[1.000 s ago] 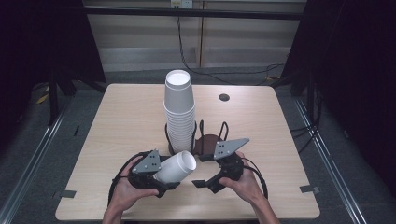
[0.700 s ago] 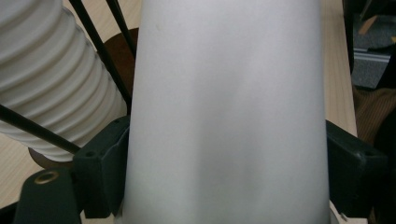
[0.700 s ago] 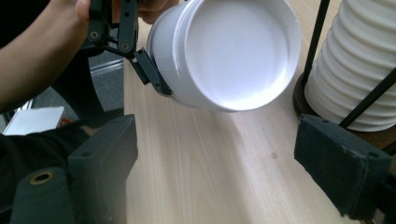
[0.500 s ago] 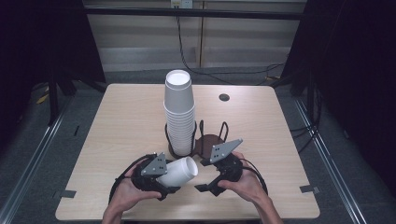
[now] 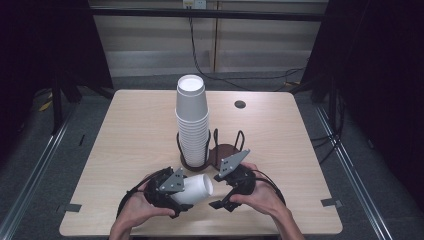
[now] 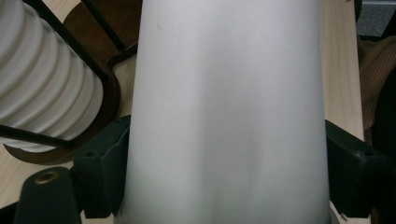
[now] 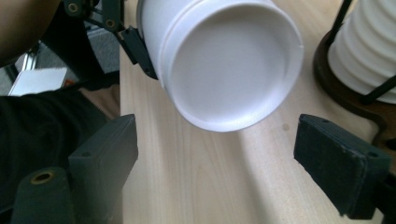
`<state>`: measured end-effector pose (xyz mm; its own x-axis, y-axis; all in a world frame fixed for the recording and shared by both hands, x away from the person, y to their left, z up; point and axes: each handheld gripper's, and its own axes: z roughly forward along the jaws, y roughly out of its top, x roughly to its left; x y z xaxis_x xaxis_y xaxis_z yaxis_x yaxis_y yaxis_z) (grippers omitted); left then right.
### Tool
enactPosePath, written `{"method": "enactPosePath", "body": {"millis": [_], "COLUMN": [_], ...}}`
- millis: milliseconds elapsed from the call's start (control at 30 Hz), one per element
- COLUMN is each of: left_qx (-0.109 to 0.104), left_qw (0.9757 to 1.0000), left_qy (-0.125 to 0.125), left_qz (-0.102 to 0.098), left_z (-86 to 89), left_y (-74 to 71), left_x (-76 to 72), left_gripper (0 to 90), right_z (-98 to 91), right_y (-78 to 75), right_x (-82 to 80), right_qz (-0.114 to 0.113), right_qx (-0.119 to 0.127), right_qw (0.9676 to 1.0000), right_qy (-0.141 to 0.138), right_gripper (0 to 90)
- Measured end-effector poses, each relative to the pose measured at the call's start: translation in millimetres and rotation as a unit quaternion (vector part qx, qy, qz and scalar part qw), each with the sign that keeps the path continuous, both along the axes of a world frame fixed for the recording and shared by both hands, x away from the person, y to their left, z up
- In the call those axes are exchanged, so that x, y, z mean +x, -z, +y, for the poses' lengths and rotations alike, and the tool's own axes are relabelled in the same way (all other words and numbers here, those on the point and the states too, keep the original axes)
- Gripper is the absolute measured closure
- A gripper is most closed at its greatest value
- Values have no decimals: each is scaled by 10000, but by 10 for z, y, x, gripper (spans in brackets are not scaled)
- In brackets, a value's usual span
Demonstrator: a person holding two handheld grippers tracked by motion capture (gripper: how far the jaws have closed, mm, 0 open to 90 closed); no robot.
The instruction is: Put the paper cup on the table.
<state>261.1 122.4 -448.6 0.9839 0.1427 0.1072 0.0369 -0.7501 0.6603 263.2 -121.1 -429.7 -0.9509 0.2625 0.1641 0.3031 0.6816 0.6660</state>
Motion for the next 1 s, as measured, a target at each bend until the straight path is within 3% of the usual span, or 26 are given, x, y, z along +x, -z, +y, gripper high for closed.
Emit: {"method": "enactPosePath", "body": {"millis": [300, 633, 867, 1000], "left_qx": [101, 454, 462, 425], "left_qw": [9998, 9984, 9981, 9980], "left_qy": [159, 338, 418, 475], "left_qz": [5, -50, 19, -22], "left_z": [-26, -147, -225, -259], "left_y": [6, 12, 53, 46], "left_x": [-3, -51, -78, -91], "left_gripper": [157, 157, 159, 160], "right_z": [90, 135, 154, 188], "right_y": [70, 71, 109, 117], "right_x": [40, 54, 64, 70], "right_qz": [253, 225, 356, 391], "right_qx": [-334, -461, -545, -486], "right_qw": [9989, 9984, 9975, 9970], "right_qy": [-216, -230, -263, -453], "right_gripper": [139, 164, 193, 215]}}
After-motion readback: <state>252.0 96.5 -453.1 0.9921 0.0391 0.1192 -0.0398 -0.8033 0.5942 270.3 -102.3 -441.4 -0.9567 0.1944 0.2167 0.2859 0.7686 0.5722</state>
